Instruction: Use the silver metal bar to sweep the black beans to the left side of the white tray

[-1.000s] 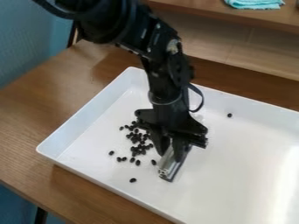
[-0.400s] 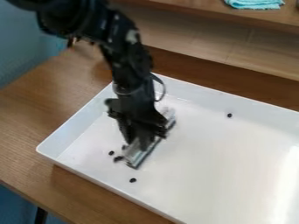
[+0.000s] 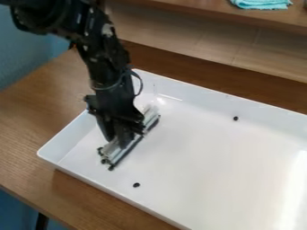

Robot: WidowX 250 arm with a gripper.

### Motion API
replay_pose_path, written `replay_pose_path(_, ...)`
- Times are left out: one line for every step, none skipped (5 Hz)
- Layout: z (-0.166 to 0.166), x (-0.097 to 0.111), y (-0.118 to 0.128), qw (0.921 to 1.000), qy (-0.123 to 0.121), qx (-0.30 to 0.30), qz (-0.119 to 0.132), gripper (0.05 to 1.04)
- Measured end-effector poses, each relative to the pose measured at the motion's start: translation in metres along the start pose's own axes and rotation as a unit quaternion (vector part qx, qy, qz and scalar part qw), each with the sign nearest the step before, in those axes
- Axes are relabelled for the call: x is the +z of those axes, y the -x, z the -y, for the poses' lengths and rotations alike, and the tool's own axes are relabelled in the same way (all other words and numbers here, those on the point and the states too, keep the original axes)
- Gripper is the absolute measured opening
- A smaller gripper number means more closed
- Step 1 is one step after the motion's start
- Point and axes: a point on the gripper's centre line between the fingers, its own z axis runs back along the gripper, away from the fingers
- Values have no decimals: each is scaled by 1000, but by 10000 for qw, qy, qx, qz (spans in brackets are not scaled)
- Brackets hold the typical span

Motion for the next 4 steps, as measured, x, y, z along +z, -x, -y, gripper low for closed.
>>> replay_pose_path(-19,1,2,10000,-80,44,2,331)
replay_pose_path(-24,1,3,9999,-110,5,-7,331)
replay_pose_path(-30,1,4,9999,-133,14,0,330)
replay_pose_path(-27,7,7,10000,-14,58,-63,331)
